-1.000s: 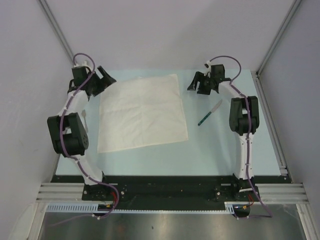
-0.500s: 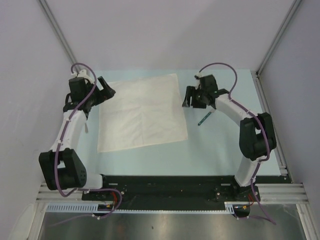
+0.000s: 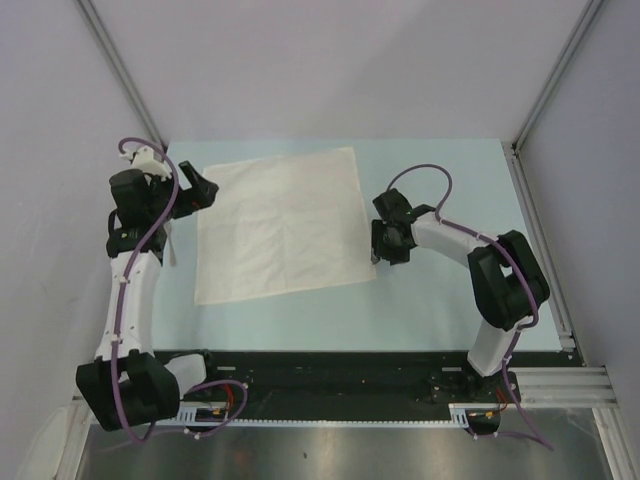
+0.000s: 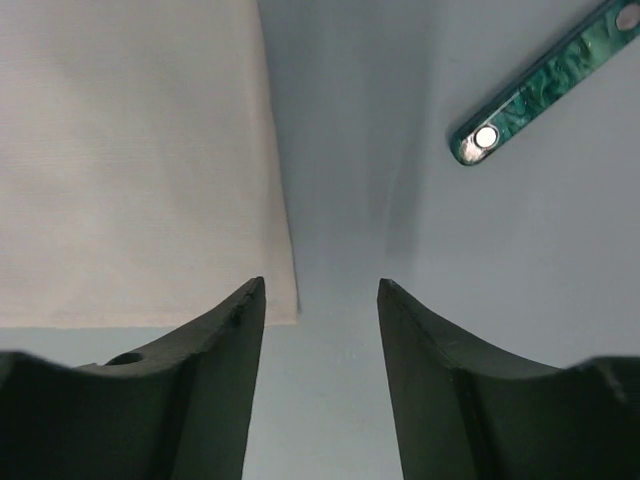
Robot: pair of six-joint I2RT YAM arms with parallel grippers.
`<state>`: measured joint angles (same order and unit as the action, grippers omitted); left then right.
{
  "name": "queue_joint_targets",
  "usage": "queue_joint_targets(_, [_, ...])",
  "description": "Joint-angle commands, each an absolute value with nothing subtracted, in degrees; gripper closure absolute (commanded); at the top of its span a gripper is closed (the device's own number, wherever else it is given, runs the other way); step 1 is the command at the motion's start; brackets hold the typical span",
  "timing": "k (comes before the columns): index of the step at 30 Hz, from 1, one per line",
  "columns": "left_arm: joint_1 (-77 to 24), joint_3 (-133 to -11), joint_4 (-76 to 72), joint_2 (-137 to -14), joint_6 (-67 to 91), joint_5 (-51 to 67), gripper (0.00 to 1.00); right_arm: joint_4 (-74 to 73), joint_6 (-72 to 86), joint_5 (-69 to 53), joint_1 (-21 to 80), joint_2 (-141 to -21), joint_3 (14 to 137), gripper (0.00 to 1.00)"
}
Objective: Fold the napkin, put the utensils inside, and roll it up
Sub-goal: Flatten the napkin out, then fold the napkin
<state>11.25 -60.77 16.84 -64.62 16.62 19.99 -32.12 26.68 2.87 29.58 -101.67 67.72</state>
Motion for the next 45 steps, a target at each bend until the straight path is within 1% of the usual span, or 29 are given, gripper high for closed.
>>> queue_joint_targets(1, [13.9,-58.1,15.1,-66.7,17.7,24.3,0.00,-33.9,31.1,4.6,31.2,-99.2,66.9,0.51])
queue_joint_targets(4, [15.2,-57.6,15.3,-66.7,16.8,25.9,0.00,-33.1,33.3,3.2,32.2,-99.5,66.4,0.52])
queue_joint_targets(8, [15.2,-56.9,16.0,-65.0,14.8,23.4,0.00,-32.9,35.2,1.8,32.8,-100.5,66.4,0.53])
queue_joint_targets(14, [15.3,-57.3,16.7,-65.4,14.7,23.6,0.00,-34.7,37.0,2.4,33.9,-102.1,66.3,0.58])
queue_joint_targets(16, [15.4,-57.3,16.6,-65.6,14.8,24.2,0.00,-34.8,37.6,2.6,33.9,-102.7,66.4,0.62])
queue_joint_targets(23, [15.4,-57.3,16.7,-65.9,14.9,25.0,0.00,-35.5,38.9,3.4,33.9,-103.4,65.8,0.67])
queue_joint_targets(40, [16.0,-57.3,16.5,-66.0,14.9,25.6,0.00,-31.9,39.9,1.5,33.4,-105.9,64.0,0.69])
queue_joint_targets(42, [16.1,-57.3,16.6,-65.8,14.9,25.7,0.00,-32.0,39.9,1.4,33.2,-106.2,63.9,0.72])
queue_joint_targets(45, [16.3,-57.3,16.6,-65.8,14.9,25.8,0.00,-32.4,40.3,1.8,33.0,-106.0,63.3,0.81])
